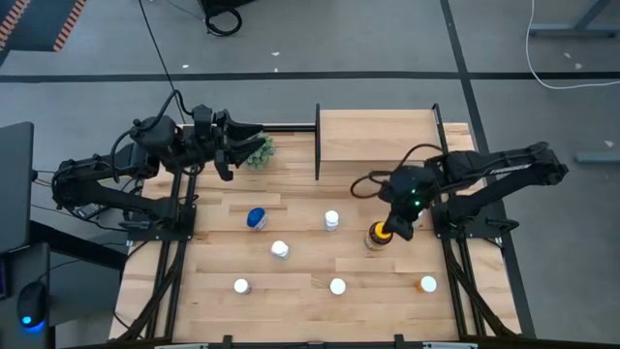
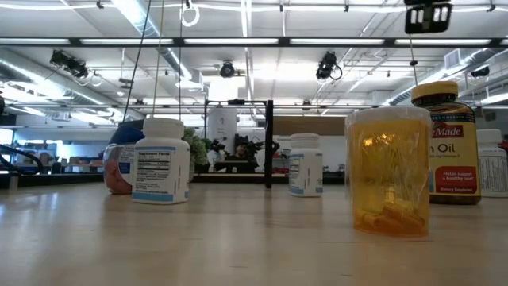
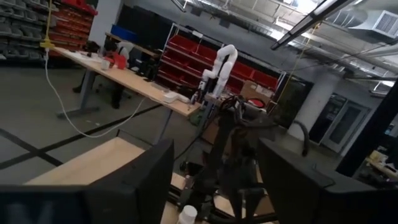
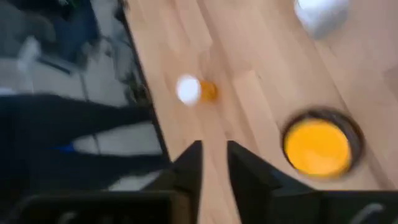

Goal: Pick and place medicine bottles onto shelf by color
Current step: Put the yellow medicine bottle on the shelf

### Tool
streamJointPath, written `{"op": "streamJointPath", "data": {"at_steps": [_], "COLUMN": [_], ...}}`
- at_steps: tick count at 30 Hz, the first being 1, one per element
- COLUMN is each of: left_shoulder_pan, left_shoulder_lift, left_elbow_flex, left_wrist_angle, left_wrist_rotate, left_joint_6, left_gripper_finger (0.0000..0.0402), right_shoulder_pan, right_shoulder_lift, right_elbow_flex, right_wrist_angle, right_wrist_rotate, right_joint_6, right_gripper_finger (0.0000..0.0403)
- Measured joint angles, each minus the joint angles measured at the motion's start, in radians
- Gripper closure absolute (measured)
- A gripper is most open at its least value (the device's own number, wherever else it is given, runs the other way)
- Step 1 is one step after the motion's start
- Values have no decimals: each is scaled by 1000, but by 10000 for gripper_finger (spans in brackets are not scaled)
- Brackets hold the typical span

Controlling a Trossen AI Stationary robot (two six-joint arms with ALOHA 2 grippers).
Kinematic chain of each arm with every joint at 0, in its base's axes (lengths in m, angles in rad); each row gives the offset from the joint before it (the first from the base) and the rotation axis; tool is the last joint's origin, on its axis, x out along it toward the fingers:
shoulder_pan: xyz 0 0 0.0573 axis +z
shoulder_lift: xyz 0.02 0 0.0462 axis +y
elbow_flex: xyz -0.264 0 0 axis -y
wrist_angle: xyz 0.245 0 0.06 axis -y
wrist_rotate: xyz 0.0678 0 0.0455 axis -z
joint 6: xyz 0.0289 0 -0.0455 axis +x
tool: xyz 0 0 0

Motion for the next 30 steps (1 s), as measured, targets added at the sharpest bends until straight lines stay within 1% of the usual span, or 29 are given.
{"op": "streamJointPath", "data": {"at_steps": [1,3,7,9,11,14,19,25,30], "left_shoulder_pan": [0,0,-2,-2,-2,-2,-2,-2,-2], "left_shoulder_lift": [0,0,0,0,0,0,0,0,-1], "left_elbow_flex": [0,0,0,0,0,0,0,0,0], "left_wrist_angle": [0,-2,-8,-26,-42,-63,-87,-93,-95], "left_wrist_rotate": [0,0,0,0,0,0,0,0,0], "left_joint_6": [0,10,23,24,26,27,26,25,22], "left_gripper_finger": [160,155,148,148,149,153,151,153,151], "right_shoulder_pan": [9,33,88,118,151,183,206,206,206], "right_shoulder_lift": [4,16,48,70,98,144,208,225,232], "right_elbow_flex": [0,0,0,0,0,0,0,0,-13], "right_wrist_angle": [-13,-22,-22,-22,-36,-91,-160,-165,-169], "right_wrist_rotate": [4,46,209,291,358,408,432,510,509], "right_joint_6": [-8,-12,-26,-56,-91,-114,-93,-31,-10], "right_gripper_finger": [283,235,150,121,101,87,81,81,81]}}
